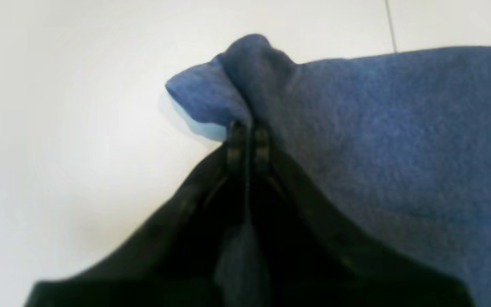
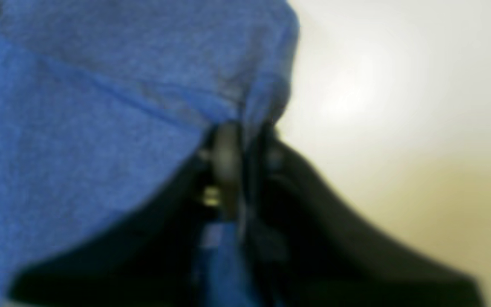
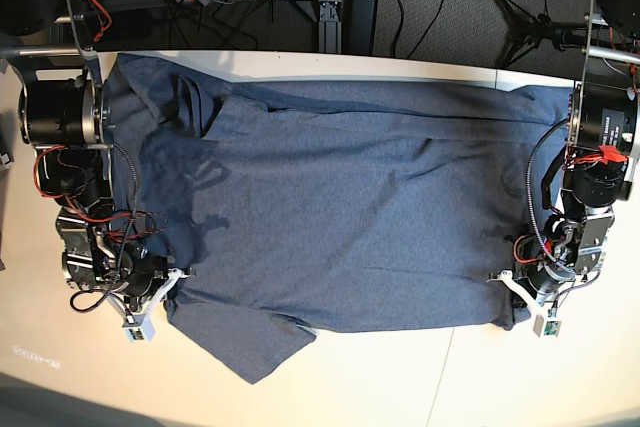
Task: Fold the T-shirt properly
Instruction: 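Release the right gripper and grasp the collar-side corner by the other sleeve, then lift the unfolded long side with both grippers and fold it over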
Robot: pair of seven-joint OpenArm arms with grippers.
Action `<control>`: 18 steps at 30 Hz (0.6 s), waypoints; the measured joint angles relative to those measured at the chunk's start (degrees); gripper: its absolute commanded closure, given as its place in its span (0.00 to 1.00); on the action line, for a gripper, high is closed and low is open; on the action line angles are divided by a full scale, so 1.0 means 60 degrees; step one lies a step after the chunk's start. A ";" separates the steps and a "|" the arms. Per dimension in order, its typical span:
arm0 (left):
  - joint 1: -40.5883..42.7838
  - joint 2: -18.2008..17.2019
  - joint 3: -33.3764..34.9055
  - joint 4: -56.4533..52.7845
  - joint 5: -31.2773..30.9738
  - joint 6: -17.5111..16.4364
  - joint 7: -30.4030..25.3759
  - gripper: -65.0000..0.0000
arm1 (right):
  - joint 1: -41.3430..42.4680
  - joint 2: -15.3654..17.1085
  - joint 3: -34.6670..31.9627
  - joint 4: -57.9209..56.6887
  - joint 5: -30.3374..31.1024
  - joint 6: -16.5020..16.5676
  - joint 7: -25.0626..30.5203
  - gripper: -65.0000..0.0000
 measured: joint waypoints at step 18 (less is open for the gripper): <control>-0.0368 -0.0561 0.0026 -0.0004 -0.0153 -0.0080 -0.0273 1.00 | -0.0171 0.0000 -0.0036 0.0947 -0.0313 0.0015 -0.0357 1.00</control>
